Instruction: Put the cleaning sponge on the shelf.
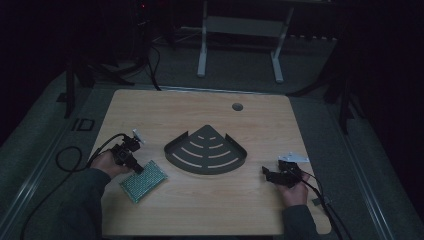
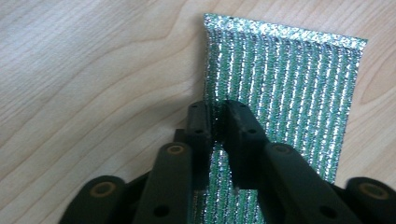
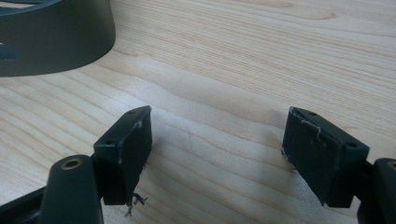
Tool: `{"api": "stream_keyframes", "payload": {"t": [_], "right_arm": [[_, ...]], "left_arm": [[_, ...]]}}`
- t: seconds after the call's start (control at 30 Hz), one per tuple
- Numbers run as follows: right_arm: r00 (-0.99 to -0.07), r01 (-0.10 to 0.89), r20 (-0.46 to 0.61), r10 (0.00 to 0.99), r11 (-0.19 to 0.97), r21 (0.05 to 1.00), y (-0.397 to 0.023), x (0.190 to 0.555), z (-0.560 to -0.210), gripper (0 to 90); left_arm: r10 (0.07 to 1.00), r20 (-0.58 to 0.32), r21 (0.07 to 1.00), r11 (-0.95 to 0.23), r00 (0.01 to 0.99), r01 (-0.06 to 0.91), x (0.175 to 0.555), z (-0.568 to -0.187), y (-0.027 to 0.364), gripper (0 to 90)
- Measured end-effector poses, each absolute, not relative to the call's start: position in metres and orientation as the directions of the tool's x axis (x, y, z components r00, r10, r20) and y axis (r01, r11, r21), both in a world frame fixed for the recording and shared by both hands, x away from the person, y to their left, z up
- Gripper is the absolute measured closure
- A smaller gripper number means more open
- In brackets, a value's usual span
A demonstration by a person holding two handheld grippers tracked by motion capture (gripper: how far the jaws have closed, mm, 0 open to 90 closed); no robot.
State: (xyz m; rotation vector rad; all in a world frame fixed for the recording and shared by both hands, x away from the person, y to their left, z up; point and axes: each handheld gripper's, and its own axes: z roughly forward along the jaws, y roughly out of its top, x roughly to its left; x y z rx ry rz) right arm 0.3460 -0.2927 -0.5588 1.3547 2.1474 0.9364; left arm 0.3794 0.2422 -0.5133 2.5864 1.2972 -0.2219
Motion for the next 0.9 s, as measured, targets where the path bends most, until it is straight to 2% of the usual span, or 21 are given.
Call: {"api": "stream_keyframes", "payload": {"t": [0.27,0.5,0.9], "right_arm": [[-0.429,0.612,-0.004,0.903,0.294,0.734,-0.293,0.346,-0.559,23.5],[-0.429,0.612,-0.004,0.903,0.294,0.735,-0.293,0.346,-0.559,23.5],[-0.429,0.611,-0.004,0.903,0.294,0.735,-0.293,0.346,-0.559,23.5]], "left_arm": [[0.785,-0.228,0.107,-0.568,0.576,0.816,0.381,-0.511,0.239,89.6],[0.79,-0.251,0.119,-0.549,0.56,0.827,0.381,-0.503,0.241,90.0],[0.793,-0.219,0.163,-0.545,0.568,0.823,0.382,-0.478,0.246,90.0]]}}
